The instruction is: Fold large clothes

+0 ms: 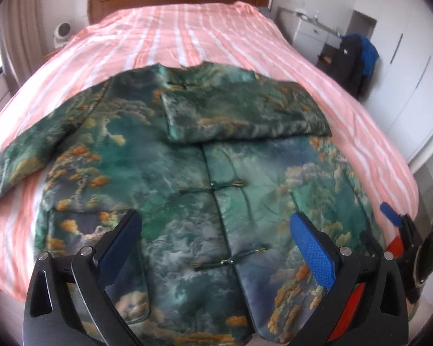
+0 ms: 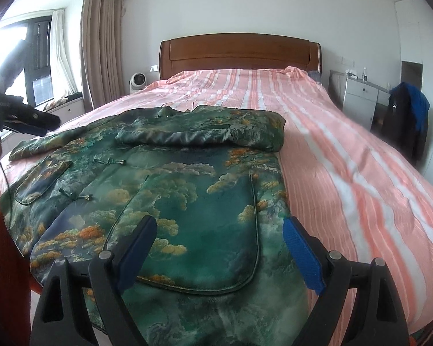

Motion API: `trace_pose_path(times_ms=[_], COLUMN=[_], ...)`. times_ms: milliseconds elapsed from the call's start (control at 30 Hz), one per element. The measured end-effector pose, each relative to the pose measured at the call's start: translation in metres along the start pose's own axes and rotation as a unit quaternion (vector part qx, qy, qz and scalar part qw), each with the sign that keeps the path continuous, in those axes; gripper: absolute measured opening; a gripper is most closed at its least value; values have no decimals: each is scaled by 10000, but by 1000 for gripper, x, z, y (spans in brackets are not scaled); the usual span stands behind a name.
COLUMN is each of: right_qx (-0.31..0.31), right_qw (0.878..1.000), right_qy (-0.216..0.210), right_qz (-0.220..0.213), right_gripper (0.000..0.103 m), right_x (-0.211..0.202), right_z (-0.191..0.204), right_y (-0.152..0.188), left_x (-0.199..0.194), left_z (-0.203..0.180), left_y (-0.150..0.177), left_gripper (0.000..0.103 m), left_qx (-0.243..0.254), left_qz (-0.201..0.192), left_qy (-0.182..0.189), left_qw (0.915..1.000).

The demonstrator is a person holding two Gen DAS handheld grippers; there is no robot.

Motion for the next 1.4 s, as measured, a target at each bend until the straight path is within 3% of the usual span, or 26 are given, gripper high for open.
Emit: trace_pose_path(times_ms=[167, 300, 433, 567, 700, 867, 933, 1000, 1033, 1067, 1100, 1300, 1400], right_qx=[-120, -85, -52, -92, -162, -156, -123, -77, -48, -5, 20, 196, 226], right_qw=[9999, 10000, 10000, 9999, 9998, 9998, 9998, 9998, 9998, 9998, 9998, 9996, 9995], right_qy=[64, 23, 42, 47, 66, 53, 39, 30, 36, 36, 27, -38, -55], right_qz=[-37, -3, -2, 47, 85, 150, 174, 199, 211, 215, 214, 217, 213], right_gripper=[88, 88, 88, 88, 88, 88, 88, 88, 88, 88, 88, 88, 88], right_x=[-1, 1, 1, 4, 7, 11, 12, 14, 15, 15, 15, 14, 14], right_z=[4, 3, 1, 3, 6, 6, 5, 2, 1, -2, -3, -11, -13], right_y=[1, 2, 2, 3, 4, 6, 6, 7, 7, 7, 7, 6, 6], left_x=[7, 18, 33, 73, 105, 130, 136, 145, 149, 150, 148, 116, 129], left_z=[-3, 12, 55, 94, 88, 70, 65, 58, 55, 54, 55, 65, 69], left_y=[-9, -34, -75, -103, -116, -137, -143, -148, -149, -150, -152, -178, -179], left_gripper=[103, 103, 103, 102, 102, 100, 90, 58, 49, 24, 15, 11, 12], left_qx=[195, 94, -793, -1552, -1503, -1402, -1408, -1339, -1262, -1143, -1031, -935, -814], left_qz=[67, 122, 272, 601, 840, 773, 751, 890, 988, 973, 892, 182, 311], left_qy=[-117, -147, 548, 547, 564, 465, 484, 615, 623, 396, 157, -348, -630], left_qw=[9997, 9998, 9950, 9845, 9834, 9860, 9860, 9851, 9851, 9879, 9905, 9948, 9942])
Point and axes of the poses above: each gripper's, at about its wrist camera, not at the fingertips, and x roughly the way its jaws point, z to its left, y to its underside, the point moved 8 cm from there along x, roughly the way its jaws point, and after that the axes turned 15 degrees about z, right-handed, at the moved point
